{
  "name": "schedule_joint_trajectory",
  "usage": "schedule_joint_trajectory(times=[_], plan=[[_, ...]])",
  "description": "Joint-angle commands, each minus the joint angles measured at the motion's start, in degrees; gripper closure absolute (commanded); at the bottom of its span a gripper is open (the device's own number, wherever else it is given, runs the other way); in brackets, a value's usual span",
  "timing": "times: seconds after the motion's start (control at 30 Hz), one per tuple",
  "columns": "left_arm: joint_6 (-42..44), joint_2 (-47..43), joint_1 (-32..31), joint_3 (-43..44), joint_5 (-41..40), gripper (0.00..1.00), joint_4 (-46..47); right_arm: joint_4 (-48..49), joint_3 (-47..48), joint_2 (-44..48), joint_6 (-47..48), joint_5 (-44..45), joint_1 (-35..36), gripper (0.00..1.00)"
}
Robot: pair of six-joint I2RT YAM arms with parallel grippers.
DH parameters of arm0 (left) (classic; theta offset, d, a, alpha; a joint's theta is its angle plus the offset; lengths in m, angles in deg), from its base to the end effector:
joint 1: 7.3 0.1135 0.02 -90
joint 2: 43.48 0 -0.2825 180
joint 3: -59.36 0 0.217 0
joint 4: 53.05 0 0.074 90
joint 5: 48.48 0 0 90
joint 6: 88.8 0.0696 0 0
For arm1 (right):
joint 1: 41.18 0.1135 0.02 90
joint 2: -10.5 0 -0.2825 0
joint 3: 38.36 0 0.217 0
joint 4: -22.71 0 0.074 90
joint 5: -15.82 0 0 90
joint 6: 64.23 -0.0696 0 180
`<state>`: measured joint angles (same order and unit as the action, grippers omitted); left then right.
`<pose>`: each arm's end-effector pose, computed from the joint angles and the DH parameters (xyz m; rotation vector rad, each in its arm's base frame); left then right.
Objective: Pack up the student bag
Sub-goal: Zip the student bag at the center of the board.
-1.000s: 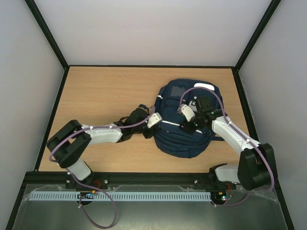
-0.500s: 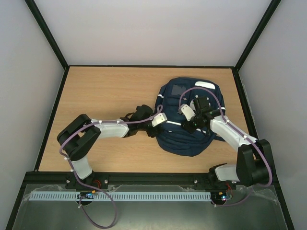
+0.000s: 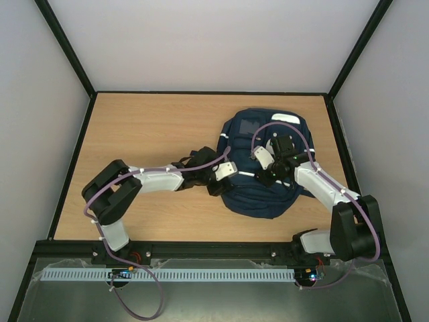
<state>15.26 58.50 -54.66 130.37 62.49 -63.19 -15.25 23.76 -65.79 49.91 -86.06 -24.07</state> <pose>0.2319 -0.2886 0.1868 1.3568 1.9009 -0.7158 0.2354 0.0874 0.2226 -0.9498 2.2741 0.2040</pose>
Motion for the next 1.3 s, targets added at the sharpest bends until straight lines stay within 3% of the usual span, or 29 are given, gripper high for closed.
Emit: schedule_joint_trajectory(times=[0.0,0.13,0.37,0.47,0.6,0.83,1.1,1.27], plan=[[-1.00,-4.33,-4.54,-3.34,2.21,0.46,-3.32,-0.84,-0.04,-1.04,-1.28,2.47,-0.65,0.69],[-2.64,-7.11,-5.78,-4.43,0.85,0.53,-5.12,-0.95,-0.10,-0.99,-1.53,1.92,-0.63,0.69],[-5.86,-18.25,-5.59,-12.98,-10.60,0.51,1.05,-0.71,-0.29,-0.25,-1.70,1.54,-0.62,0.69],[-4.84,-17.33,-5.47,-12.33,-13.42,0.43,1.26,-0.67,-0.25,-0.64,-1.90,1.08,-0.66,0.69],[-3.56,-12.22,-5.52,-8.33,-13.20,0.43,0.17,-0.72,-0.27,-0.57,-1.99,0.89,-0.60,0.69],[-3.38,-5.37,-5.60,-3.11,-9.10,0.55,-1.33,-0.76,-0.61,0.14,-2.26,0.89,-0.64,0.69],[-5.41,-1.95,-6.58,-0.16,-9.69,0.67,-3.08,-0.42,-0.82,-0.08,-2.34,0.69,-0.62,0.69],[-7.32,1.85,-8.38,4.22,-11.71,0.89,-8.44,-0.24,-0.84,-0.68,-2.51,0.69,-0.65,0.69]])
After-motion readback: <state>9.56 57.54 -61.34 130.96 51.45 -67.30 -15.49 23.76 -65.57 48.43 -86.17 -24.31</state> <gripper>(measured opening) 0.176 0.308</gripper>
